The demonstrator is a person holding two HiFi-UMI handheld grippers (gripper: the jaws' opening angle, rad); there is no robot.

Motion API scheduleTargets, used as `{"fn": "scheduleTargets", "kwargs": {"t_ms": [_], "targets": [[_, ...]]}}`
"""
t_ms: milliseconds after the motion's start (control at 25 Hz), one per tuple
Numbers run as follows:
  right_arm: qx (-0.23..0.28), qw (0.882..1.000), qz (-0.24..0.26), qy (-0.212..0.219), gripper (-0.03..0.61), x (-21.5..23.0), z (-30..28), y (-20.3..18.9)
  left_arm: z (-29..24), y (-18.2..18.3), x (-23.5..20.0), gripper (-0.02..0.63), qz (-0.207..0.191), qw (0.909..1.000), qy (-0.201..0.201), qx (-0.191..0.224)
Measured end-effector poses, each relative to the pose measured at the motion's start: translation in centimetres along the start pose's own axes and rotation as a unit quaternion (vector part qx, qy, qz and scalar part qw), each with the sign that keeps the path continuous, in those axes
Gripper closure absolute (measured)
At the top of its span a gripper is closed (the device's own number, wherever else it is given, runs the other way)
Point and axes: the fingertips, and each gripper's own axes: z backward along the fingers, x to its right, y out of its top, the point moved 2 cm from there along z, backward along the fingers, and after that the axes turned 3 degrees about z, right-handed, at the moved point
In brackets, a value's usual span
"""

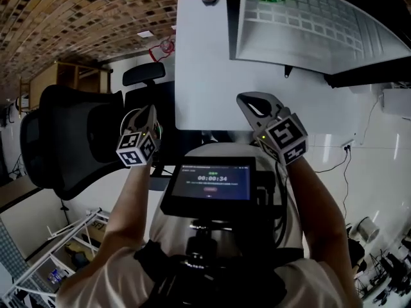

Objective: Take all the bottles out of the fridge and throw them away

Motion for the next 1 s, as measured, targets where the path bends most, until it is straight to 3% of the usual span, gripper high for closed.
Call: {"fn": "scheduleTargets", "kwargs": {"t_ms": [320,640,1000], "targets": [[0.014,1.0,-0.007,-0.019,0.578,2.6,2.5,-0.1,-1.4,5.3,8.9,0.611,-0.036,0.99,-0.126,0.052],[0.032,0.998,-0.015,-0.044,0.578,5.1,5.6,-0.2,-3.2,8.7,16.7,0.611,-0.056,0.9772,-0.193,0.069],[0.054,0.995,-0.029,-0.078,0.578,9.0,9.6,-0.2,-5.3,10.6,27.0,0.611,-0.09,0.9548,-0.274,0.071]]}}
